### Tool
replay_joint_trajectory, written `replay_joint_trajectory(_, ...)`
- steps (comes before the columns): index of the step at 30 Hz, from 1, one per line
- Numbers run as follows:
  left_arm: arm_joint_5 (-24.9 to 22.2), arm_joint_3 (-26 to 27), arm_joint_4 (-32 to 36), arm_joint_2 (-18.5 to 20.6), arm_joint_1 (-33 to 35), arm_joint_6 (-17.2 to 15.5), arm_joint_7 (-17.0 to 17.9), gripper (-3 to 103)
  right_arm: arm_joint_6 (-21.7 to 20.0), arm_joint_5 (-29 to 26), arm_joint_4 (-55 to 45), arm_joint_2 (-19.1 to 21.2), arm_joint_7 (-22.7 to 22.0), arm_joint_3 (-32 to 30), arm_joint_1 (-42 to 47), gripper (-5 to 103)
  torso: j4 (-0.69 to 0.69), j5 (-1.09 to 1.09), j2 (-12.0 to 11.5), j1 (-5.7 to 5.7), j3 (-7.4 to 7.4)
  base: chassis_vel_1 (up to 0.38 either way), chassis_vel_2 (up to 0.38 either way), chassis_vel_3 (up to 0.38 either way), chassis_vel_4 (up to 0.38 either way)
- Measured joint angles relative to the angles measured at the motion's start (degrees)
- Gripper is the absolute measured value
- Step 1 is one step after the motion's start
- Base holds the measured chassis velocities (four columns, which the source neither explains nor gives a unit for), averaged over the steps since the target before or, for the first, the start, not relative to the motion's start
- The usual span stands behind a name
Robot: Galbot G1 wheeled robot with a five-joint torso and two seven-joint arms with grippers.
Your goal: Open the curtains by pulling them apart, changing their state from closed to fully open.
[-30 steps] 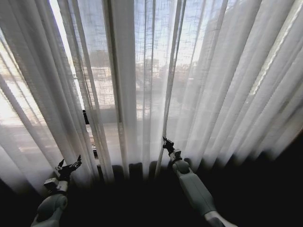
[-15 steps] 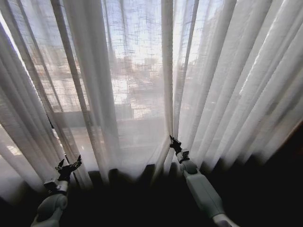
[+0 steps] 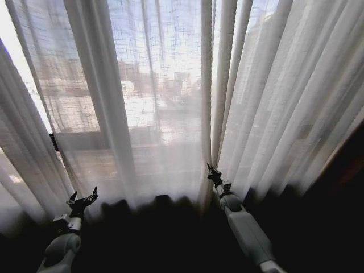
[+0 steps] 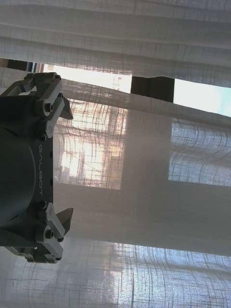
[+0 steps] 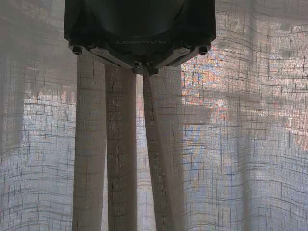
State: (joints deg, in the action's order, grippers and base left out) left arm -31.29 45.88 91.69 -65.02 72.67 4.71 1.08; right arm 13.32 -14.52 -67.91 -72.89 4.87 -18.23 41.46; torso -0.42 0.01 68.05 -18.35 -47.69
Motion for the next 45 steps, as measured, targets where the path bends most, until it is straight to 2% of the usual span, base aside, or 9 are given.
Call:
replay_joint_trajectory(5, 0.0, -0.01, 0.0, 0.0, 0.0, 0.0, -0.01, 100, 0.0, 0.0, -0.1, -0.02, 0.06, -0.01, 0.16, 0, -0.03, 0.02, -0.02, -0.04, -0.01, -0.106, -0.026, 0.1, 0.009)
replay_joint_trajectory(11, 0.0, -0.02, 0.0, 0.0, 0.0, 0.0, -0.02, 100, -0.14, 0.02, 0.05, 0.37, 0.11, -0.39, 0.17, 0, 0.01, 0.0, -0.02, -0.04, -0.01, -0.066, -0.025, 0.046, 0.016)
replay_joint_trajectory(22, 0.0, -0.03, 0.0, 0.0, 0.0, 0.0, -0.01, 100, -0.39, -0.14, 1.29, 1.04, 1.51, -0.81, -0.67, 0, -0.01, 0.0, -0.02, -0.01, 0.0, -0.16, -0.163, 0.151, 0.158)
replay_joint_trajectory(35, 0.0, -0.03, 0.0, 0.0, 0.0, 0.0, -0.02, 100, -0.13, 0.64, 1.95, 0.58, 2.07, -1.09, -0.67, 0, -0.01, -0.01, -0.01, -0.01, 0.0, -0.348, -0.217, 0.349, 0.218)
replay_joint_trajectory(45, 0.0, -0.03, 0.0, 0.0, 0.0, 0.0, -0.02, 100, -0.01, 0.64, 1.6, 1.21, 2.33, -1.73, -0.07, 0, -0.02, -0.01, -0.01, -0.03, 0.0, -0.437, -0.062, 0.416, 0.068)
